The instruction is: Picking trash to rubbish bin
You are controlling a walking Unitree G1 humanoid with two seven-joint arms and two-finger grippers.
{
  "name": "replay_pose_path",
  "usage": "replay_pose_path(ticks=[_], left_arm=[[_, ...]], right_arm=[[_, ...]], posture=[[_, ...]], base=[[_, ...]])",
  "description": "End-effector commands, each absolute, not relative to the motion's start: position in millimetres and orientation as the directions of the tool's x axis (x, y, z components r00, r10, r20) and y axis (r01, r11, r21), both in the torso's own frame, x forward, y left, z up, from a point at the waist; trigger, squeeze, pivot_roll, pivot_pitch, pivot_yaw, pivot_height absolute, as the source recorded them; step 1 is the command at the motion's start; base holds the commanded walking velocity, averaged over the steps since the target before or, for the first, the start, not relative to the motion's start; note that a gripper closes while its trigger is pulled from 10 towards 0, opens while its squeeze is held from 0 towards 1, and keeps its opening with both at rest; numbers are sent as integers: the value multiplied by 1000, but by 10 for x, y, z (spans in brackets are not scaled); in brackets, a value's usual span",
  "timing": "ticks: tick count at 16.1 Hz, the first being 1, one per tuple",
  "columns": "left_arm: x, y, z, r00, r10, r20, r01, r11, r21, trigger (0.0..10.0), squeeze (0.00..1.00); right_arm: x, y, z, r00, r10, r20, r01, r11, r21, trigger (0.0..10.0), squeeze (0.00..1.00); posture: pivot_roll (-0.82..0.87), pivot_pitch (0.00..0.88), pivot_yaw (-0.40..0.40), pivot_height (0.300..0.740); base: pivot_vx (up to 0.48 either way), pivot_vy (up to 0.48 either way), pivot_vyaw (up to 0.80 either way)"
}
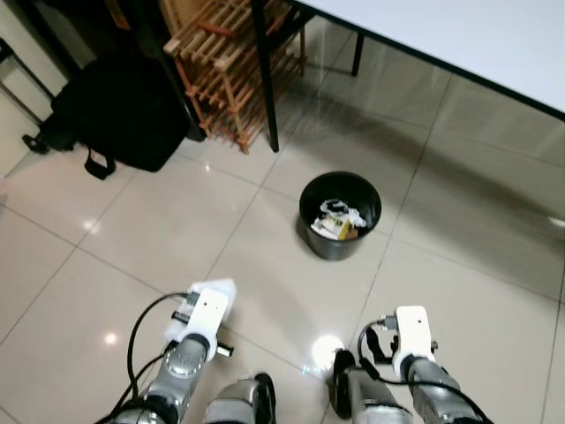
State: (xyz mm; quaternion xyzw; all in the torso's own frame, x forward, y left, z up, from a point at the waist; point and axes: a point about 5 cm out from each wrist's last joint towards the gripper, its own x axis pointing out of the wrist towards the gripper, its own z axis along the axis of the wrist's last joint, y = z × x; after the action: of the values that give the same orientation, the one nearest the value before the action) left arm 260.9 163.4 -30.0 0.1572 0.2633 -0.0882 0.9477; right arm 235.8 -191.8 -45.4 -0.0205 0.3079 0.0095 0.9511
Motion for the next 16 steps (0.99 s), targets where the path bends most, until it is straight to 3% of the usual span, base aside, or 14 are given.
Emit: replay_pose_path(ticks=[1, 5, 11, 16], left_arm=[[2492, 1709, -392, 819, -62, -570, 254, 931, 264, 10000, 0], [2488, 1724, -394, 817, -64, -573, 259, 929, 266, 10000, 0], [2508, 1731, -379, 819, -66, -570, 263, 926, 270, 10000, 0], [2508, 1737, -384, 814, -57, -577, 265, 922, 283, 10000, 0]], right_arm=[[2240, -1898, -543, 782, 9, -624, -30, 999, -24, 10000, 0], [2231, -1888, -553, 777, 12, -630, -33, 999, -22, 10000, 0], [2244, -1857, -545, 783, 20, -622, -37, 999, -14, 10000, 0], [2245, -1852, -548, 779, 23, -627, -39, 999, -11, 10000, 0]], posture=[[42, 271, 107, 740], [41, 263, 110, 740], [39, 248, 116, 740], [37, 254, 115, 740]], base=[[0, 0, 0], [0, 0, -456], [0, 0, 0], [273, 0, -655]])
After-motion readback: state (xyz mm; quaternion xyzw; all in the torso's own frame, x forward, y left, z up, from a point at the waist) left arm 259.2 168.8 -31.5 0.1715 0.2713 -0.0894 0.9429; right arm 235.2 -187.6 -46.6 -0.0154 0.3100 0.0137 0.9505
